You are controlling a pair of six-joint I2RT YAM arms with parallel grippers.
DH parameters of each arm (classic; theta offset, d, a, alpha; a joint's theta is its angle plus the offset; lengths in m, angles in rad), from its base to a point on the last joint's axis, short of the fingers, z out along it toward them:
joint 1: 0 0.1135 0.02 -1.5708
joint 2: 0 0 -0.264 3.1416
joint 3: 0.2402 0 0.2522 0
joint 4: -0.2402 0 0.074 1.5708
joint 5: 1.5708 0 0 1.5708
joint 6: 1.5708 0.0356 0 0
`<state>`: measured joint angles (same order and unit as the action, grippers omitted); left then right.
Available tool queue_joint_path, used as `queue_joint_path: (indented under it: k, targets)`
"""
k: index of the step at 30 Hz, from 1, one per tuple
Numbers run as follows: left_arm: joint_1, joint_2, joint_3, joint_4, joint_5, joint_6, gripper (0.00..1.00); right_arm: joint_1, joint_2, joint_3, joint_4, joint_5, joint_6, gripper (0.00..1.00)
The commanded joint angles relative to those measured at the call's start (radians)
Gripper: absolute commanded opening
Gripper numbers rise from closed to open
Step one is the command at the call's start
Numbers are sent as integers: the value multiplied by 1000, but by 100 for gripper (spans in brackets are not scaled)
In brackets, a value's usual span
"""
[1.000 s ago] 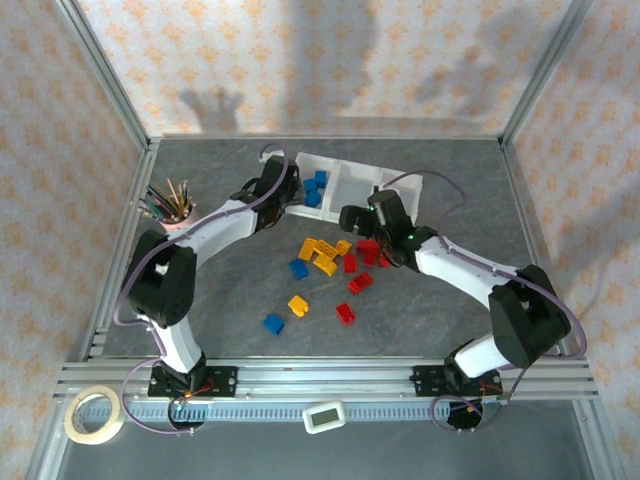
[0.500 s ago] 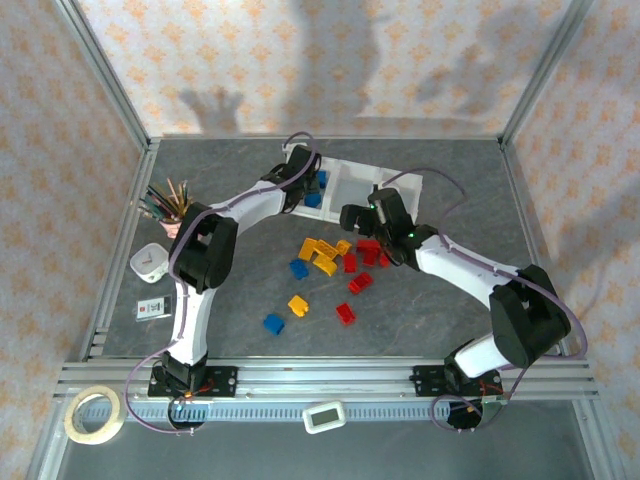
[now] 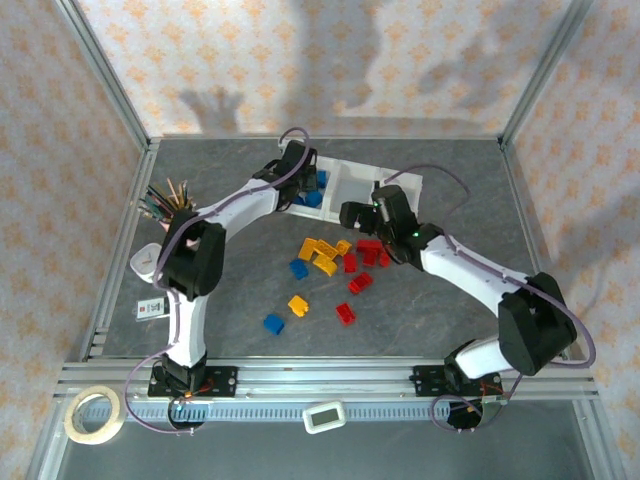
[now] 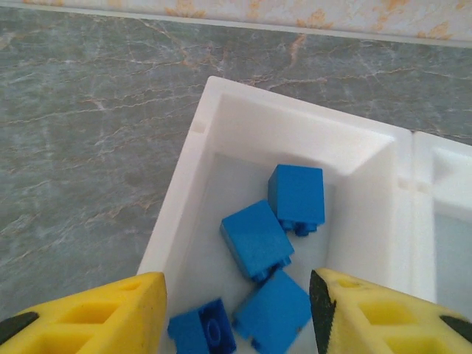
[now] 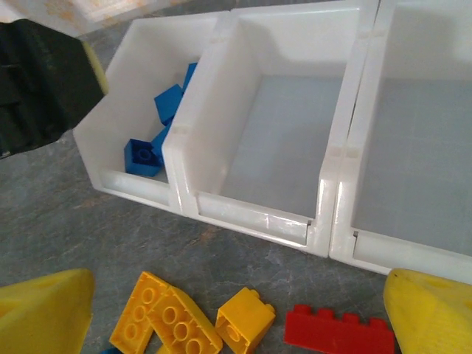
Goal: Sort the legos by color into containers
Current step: Place the lego in the container, then pick up the lego from the center of the table.
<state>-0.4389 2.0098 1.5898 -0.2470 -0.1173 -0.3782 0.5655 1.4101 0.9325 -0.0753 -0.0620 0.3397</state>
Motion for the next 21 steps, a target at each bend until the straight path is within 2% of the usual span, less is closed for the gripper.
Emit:
queue_joint_path:
  k: [1, 6, 12, 18, 21]
  targets:
    - [-5, -143, -91, -36, 25, -38, 56, -6, -45, -46, -5, -46, 21, 100]
    - [-23, -302, -298, -30, 37, -96, 57, 6, -71, -139, 43, -116, 32, 100]
    - [-78, -452, -521, -50, 37, -168, 59, 51, -86, -224, 73, -130, 52, 100]
    - [-169, -526, -659, -108, 5, -271, 62, 107, -90, -276, 98, -124, 86, 100]
    - [-218, -534, -715, -90, 28, -317, 65, 119, -95, -297, 119, -119, 103, 100]
